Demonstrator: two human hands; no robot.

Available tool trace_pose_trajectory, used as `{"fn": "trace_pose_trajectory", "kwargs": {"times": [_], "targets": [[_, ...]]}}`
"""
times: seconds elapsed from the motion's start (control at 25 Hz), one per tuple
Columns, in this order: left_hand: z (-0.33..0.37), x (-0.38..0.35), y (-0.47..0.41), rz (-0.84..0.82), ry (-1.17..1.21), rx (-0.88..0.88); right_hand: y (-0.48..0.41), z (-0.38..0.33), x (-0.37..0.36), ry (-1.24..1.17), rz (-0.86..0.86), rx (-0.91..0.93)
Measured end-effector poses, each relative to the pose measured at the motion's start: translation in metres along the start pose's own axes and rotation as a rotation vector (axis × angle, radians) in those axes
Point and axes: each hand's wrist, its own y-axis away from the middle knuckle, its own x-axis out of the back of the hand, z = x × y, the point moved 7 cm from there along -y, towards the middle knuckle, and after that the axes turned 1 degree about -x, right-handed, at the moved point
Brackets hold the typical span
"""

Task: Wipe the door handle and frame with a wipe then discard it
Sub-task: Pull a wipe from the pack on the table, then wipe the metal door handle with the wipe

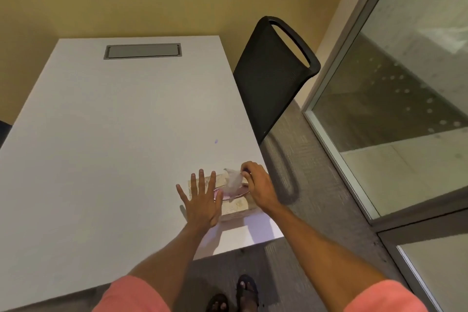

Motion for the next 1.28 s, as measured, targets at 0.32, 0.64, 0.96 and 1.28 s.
{"fn": "trace_pose_trajectory", "kwargs": {"times": [0.32, 0.64, 0.96, 1.28], "targets": [[0.076, 0.051, -0.021, -0.027, 0.970, 0.042, 0.028, 0.017, 0.078, -0.176, 0.323, -0.217], [0.227, 0.051, -0.010, -0.499, 1.278, -0.078, 0.090, 0.088, 0.159, -0.376, 0.473, -0.347], [0.399, 0.052, 0.021, -0.927, 1.396, -0.128, 0.169, 0.206, 0.237, -1.045, 0.431, -0.607], [0.538, 0.016, 0.045, -1.197, 1.389, -0.214, 0.242, 0.290, 0.344, -0.994, 0.791, -0.589]]}}
